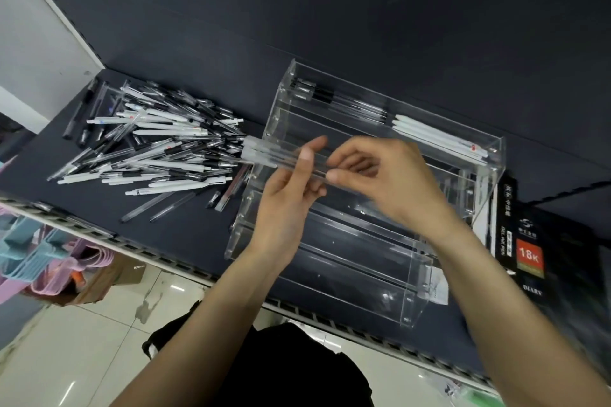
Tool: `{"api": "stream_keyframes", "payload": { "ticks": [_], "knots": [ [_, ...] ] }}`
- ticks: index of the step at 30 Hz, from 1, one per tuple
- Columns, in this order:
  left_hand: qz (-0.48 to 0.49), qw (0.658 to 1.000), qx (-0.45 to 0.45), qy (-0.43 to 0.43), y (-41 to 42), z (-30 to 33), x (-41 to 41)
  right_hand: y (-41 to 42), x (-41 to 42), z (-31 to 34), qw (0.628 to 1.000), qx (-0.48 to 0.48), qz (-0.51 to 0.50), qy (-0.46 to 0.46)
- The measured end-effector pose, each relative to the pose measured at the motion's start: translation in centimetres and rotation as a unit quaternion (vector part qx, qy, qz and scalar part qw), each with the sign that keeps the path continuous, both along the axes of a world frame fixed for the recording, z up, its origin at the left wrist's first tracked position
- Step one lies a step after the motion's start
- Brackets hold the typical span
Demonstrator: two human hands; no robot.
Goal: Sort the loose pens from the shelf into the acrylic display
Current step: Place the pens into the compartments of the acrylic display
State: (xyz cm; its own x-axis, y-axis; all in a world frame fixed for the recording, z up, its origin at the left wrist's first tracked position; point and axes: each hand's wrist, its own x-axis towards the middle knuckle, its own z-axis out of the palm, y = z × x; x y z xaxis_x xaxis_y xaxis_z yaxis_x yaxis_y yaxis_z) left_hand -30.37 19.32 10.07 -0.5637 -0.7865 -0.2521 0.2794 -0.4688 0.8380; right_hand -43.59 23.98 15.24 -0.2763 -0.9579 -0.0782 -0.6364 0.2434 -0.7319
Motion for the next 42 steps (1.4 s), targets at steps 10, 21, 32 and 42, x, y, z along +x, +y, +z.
{"api": "stream_keyframes", "payload": {
  "ticks": [10,21,32,42],
  "knots": [
    [0.140,0.983,-0.068,-0.092,-2.1,-1.8,4.5,6.1,-1.0,-4.5,0.991,-0.028,-0.057,0.119],
    [0.196,0.970,-0.003,-0.142,-1.8,-4.6,8.5,3.7,5.4,-10.8,0.917,0.030,0.059,0.393],
    [0.175,0.972,-0.014,-0.160,-1.3,-5.4,9.1,3.1,5.4,-12.1,0.978,0.075,0.064,0.184],
    [0.073,0.990,-0.004,-0.118,0.7,-4.4,6.9,4.2,6.6,-8.9,0.982,-0.093,-0.015,0.161]
  ]
}}
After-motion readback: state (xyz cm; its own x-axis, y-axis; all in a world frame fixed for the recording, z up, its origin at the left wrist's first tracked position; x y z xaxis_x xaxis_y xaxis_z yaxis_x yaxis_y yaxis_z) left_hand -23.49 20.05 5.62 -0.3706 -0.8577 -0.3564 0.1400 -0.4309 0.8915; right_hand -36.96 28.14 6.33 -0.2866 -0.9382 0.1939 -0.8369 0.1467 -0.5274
